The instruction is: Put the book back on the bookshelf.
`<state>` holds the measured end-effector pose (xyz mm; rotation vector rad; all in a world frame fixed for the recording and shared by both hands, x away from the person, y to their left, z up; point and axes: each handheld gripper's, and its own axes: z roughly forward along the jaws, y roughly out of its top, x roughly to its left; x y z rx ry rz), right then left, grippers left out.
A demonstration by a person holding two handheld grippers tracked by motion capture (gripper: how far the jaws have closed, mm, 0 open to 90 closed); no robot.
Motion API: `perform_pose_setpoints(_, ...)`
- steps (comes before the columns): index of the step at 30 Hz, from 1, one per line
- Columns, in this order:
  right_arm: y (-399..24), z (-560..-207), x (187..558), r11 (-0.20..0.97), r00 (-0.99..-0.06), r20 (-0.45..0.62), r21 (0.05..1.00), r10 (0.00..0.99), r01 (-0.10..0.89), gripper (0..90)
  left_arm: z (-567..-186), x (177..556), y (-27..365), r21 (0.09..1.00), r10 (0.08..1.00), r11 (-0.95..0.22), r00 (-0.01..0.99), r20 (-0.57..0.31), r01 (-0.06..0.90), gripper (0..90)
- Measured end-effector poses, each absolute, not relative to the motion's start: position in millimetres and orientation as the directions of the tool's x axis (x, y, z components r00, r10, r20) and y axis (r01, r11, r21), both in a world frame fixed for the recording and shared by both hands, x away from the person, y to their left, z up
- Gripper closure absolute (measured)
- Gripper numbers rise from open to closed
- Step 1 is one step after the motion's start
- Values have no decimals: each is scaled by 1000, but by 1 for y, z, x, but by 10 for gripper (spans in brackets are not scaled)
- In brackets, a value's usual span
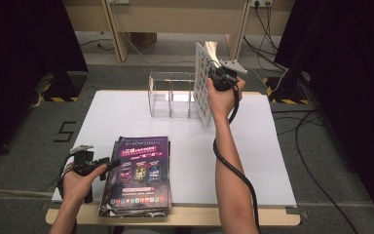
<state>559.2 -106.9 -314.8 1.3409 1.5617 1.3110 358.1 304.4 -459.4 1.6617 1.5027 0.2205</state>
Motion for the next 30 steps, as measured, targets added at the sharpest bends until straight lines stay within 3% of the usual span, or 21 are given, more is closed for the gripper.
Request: perform_pose_setpoints(30, -99, -317, 578, -32, -227, 96, 962, 969, 270, 745, -462, 359, 306, 676, 877, 101, 256, -407, 730, 409)
